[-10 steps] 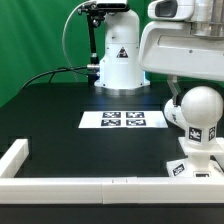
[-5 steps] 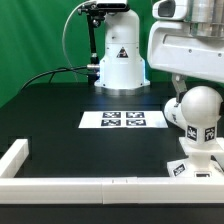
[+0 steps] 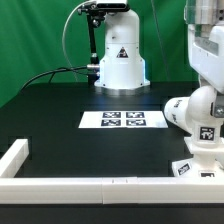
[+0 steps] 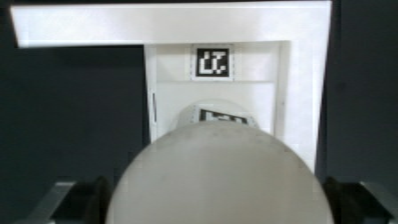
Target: Assemble lamp
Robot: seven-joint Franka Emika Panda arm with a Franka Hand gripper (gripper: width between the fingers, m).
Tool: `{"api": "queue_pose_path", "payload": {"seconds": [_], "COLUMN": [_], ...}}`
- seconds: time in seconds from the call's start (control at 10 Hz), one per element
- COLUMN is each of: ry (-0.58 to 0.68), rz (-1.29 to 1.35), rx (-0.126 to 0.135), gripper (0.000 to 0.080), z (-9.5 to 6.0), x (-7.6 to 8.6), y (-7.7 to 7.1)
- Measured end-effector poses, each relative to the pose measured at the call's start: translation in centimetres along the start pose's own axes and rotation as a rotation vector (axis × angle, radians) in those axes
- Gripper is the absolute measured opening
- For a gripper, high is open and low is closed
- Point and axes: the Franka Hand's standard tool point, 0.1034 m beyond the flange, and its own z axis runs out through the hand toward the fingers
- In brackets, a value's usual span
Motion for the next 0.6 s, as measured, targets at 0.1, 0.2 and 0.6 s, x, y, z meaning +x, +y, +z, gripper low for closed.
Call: {"api": "queue_pose_path", "payload": {"seconds": [0.1, 0.2, 0.6], "ry": [-0.006, -0.006, -0.004], "rz": [0.1, 0.125, 0.124], "rx": [0.006, 0.006, 0.003], "gripper": [0.0575, 0.0575, 0.0635], "z": [0.06, 0.06, 0.24], "x": [0.12, 0.13, 0.15], "y": [-0.02, 0.0, 0.06]}}
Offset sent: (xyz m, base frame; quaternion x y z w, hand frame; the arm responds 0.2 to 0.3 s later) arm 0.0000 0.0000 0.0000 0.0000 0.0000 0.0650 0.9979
